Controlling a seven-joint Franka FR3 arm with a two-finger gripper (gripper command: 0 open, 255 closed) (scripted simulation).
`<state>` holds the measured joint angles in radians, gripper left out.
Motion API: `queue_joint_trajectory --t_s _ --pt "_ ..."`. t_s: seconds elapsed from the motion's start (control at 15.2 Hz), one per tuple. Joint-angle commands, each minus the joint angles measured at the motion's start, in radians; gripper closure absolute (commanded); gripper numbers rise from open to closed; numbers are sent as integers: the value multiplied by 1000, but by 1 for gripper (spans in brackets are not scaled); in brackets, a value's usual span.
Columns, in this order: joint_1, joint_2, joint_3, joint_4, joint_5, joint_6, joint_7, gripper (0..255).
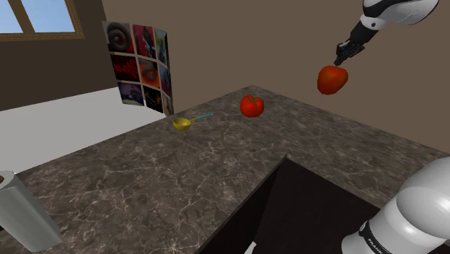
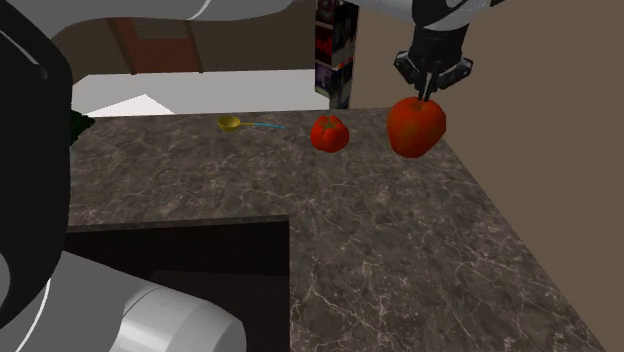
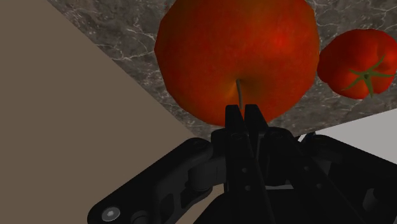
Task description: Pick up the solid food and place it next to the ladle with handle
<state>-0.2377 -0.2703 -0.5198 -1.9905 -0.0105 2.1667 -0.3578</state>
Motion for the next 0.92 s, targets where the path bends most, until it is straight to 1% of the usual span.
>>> queue_joint_trajectory --t_s 0.0,0.4,0.86 --pt "4 -27 37 -28 -25 4 53 255" --pt "24 -86 165 -100 -84 15 229 255" --pt "58 -106 306 -132 -121 14 422 255"
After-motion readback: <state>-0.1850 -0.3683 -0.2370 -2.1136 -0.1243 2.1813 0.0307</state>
